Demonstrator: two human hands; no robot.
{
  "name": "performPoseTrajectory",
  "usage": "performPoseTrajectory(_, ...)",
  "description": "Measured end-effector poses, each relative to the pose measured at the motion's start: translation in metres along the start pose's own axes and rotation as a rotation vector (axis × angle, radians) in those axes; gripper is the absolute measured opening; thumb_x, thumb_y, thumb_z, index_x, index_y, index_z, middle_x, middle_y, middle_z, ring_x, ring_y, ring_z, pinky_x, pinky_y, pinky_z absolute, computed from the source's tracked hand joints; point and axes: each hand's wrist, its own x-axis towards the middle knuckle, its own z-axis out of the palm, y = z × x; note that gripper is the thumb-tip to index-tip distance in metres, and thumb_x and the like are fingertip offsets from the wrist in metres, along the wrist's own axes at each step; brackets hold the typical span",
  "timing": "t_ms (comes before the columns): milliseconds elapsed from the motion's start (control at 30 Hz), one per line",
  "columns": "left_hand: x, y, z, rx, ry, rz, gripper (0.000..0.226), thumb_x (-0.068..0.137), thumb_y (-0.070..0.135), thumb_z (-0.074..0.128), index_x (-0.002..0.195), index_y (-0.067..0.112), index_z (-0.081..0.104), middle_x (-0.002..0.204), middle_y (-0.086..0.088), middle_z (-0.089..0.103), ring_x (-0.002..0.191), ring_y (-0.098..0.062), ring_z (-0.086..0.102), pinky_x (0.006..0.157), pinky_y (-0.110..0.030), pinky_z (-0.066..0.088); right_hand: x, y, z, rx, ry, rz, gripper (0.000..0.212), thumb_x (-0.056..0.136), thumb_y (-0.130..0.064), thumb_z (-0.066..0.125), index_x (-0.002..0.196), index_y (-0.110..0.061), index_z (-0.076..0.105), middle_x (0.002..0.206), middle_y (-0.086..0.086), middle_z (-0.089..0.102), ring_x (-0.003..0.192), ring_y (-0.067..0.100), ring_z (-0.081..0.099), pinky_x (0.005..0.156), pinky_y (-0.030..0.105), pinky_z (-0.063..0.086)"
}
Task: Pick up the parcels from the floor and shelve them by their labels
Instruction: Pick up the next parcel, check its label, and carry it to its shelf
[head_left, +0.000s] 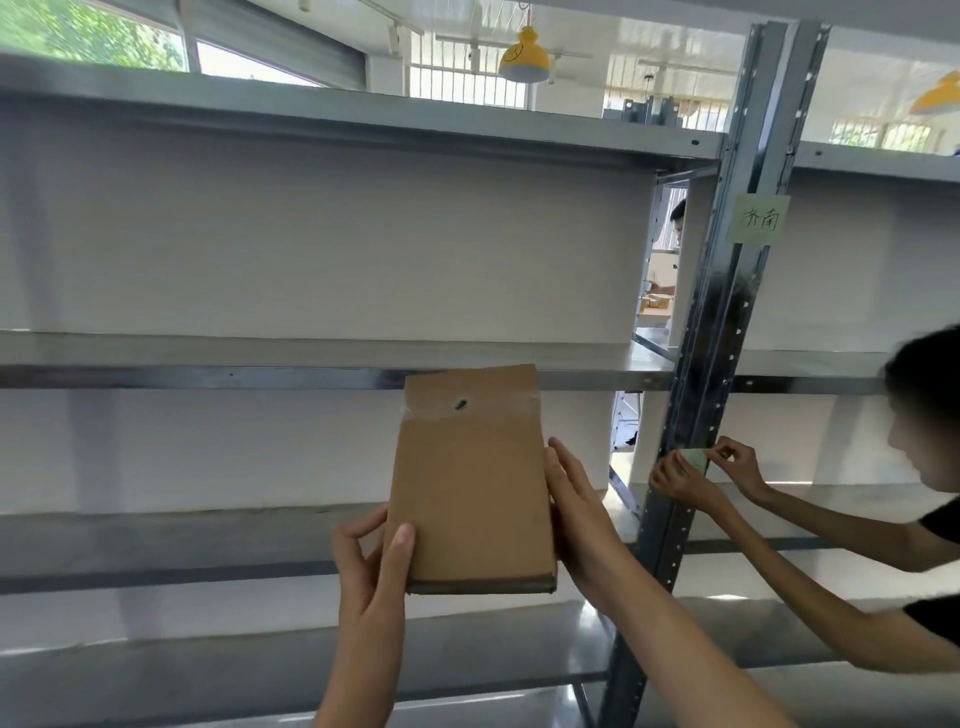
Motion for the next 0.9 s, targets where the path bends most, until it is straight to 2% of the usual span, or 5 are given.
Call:
performPoseTrajectory(200, 0.004, 0.001, -0.013, 0.076, 0.084, -0.032, 0.019, 0.092, 0.028, 0.060, 0.102, 0.034, 0.045, 0.089, -0.009, 0.067, 0.070, -0.011, 0.061, 0.051, -0.013, 0.048, -0.005, -0.008, 0.009, 0.033, 0.031, -0.027, 0.054, 0.075, -0.057, 0.069, 0.124, -0.037, 0.061, 0.122, -0.011, 0.070, 0.117, 0.010, 0.064, 0.101, 0.033, 0.051)
performPoseTrajectory(500, 0.007, 0.005, -0.018, 0.045, 0.070, -0.020, 0.038, 0.080, 0.046, 0.062, 0.116, 0.049, 0.050, 0.121, -0.013, 0.066, 0.096, -0.026, 0.067, 0.071, -0.035, 0.054, -0.009, -0.010, 0.019, 0.085, 0.052, 0.003, 0.034, 0.098, -0.048, 0.046, 0.131, -0.049, 0.053, 0.122, -0.023, 0.068, 0.110, -0.003, 0.066, 0.086, 0.022, 0.052)
performPoseTrajectory(700, 0.007, 0.003, -0.019, -0.006, 0.064, -0.066, 0.040, 0.077, 0.049, 0.062, 0.116, 0.049, 0.051, 0.117, -0.012, 0.065, 0.095, -0.024, 0.064, 0.072, -0.036, 0.052, -0.013, -0.011, 0.019, 0.068, 0.060, 0.045, 0.037, 0.097, -0.051, 0.045, 0.133, -0.047, 0.052, 0.126, -0.016, 0.067, 0.116, 0.007, 0.063, 0.087, 0.027, 0.054)
performPoseTrajectory(800, 0.007, -0.001, -0.021, -0.037, 0.044, -0.108, 0.043, 0.074, 0.052, 0.063, 0.115, 0.044, 0.059, 0.112, -0.001, 0.071, 0.103, -0.020, 0.065, 0.080, -0.035, 0.051, -0.017, -0.012, 0.021, 0.047, 0.073, 0.061, 0.032, 0.095, -0.054, 0.045, 0.122, -0.044, 0.060, 0.114, -0.015, 0.073, 0.105, 0.006, 0.068, 0.078, 0.023, 0.055)
performPoseTrajectory(900, 0.006, 0.002, -0.021, 0.005, 0.014, -0.107, 0.032, 0.076, 0.048, 0.063, 0.107, 0.041, 0.068, 0.108, 0.011, 0.075, 0.105, -0.013, 0.068, 0.087, -0.034, 0.050, -0.018, -0.012, 0.018, 0.032, 0.077, 0.067, 0.034, 0.096, -0.052, 0.045, 0.121, -0.039, 0.064, 0.116, -0.010, 0.073, 0.111, 0.011, 0.068, 0.088, 0.029, 0.055)
